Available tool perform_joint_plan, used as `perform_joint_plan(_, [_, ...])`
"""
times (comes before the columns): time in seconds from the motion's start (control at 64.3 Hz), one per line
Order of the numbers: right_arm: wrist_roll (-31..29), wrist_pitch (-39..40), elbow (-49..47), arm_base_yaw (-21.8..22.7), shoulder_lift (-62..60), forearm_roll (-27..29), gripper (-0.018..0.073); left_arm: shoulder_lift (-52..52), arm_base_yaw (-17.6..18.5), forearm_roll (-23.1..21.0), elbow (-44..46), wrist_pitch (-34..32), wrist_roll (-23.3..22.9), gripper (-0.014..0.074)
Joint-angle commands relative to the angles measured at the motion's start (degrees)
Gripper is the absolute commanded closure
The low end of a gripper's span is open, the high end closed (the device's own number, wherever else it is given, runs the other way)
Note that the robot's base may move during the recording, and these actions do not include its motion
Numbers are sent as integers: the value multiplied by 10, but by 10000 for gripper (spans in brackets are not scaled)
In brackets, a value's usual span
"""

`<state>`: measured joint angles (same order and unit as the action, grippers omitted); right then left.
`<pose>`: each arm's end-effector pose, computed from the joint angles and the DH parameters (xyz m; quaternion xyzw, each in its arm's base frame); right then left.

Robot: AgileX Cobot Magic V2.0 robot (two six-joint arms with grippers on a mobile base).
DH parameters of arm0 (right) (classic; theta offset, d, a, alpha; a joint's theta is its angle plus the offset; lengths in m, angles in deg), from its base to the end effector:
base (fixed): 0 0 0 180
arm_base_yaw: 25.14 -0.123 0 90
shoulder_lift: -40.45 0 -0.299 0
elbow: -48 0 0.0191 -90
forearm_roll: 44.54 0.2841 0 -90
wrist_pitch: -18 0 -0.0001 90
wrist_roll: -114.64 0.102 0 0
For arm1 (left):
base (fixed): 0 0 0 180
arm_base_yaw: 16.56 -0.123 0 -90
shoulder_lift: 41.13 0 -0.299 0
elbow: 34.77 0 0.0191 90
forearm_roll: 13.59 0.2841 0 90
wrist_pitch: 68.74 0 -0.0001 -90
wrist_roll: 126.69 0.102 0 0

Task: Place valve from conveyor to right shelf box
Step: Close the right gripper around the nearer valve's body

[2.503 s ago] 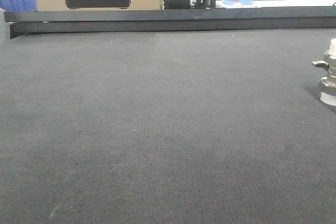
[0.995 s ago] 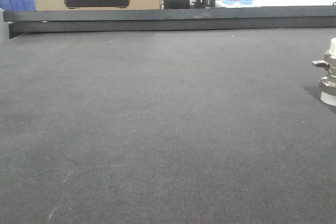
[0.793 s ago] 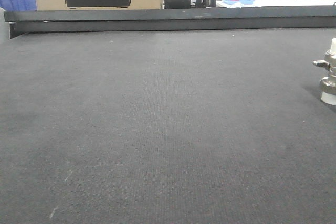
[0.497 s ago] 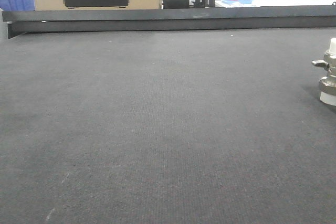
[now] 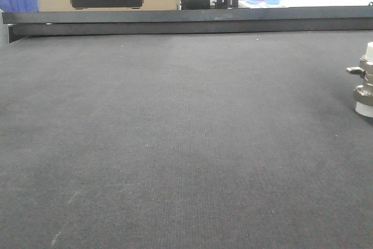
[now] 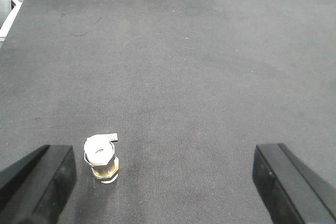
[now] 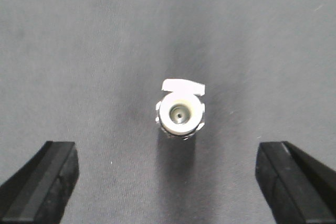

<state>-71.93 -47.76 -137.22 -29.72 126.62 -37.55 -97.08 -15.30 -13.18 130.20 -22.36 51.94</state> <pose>0.3115 0.0363 0.4002 -0.0849 0.9526 0.0555 0.2869 0.1855 -0.0036 0.4344 -0.0001 0.8543 -0.0084 0.5198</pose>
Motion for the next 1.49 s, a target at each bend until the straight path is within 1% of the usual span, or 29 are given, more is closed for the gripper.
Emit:
perform_joint_plan(0.0, [-5, -15, -12, -1, 40, -12, -10, 1, 4, 0, 4, -5, -3, 17])
perform_joint_plan(0.218, [-4, -15, -12, -1, 120, -15, -10, 1, 4, 0, 4, -5, -3, 17])
perform_joint_plan(0.404, [3, 6, -12, -1, 173, -33, -10, 1, 4, 0, 4, -5, -3, 17])
perform_joint_plan(0.808, [4, 22, -12, 1, 256, -37, -10, 1, 4, 0, 4, 10, -3, 17])
perform_joint_plan(1.041, [4, 38, -11, 1, 263, -38, -1, 1, 4, 0, 4, 12, -3, 17])
perform_joint_plan(1.073, [4, 39, -11, 1, 263, -38, 17, 1, 4, 0, 4, 12, -3, 17])
perform_joint_plan(1.104, [4, 41, -11, 1, 263, -38, 55, 1, 4, 0, 4, 12, -3, 17])
perform_joint_plan(1.197, [4, 39, -11, 1, 263, -38, 239, 1, 4, 0, 4, 14, -3, 17])
perform_joint_plan(1.212, [4, 37, -11, 1, 263, -38, 297, 1, 4, 0, 4, 15, -3, 17])
perform_joint_plan(1.244, [4, 35, -11, 1, 263, -38, 381, 1, 4, 0, 4, 19, -3, 17])
perform_joint_plan(1.29, [4, 31, -11, 1, 263, -38, 557, 1, 4, 0, 4, 22, -3, 17])
perform_joint_plan(1.352, [4, 29, -11, 1, 261, -38, 715, 1, 4, 0, 4, 27, -3, 17])
perform_joint_plan(1.368, [5, 29, -11, 1, 261, -38, 727, 1, 4, 0, 4, 29, -3, 17])
perform_joint_plan(1.415, [5, 29, -11, 1, 257, -38, 711, 1, 4, 0, 4, 36, -3, 17])
perform_joint_plan(1.477, [5, 30, -11, 1, 247, -38, 711, 0, 4, 0, 6, 48, -3, 17])
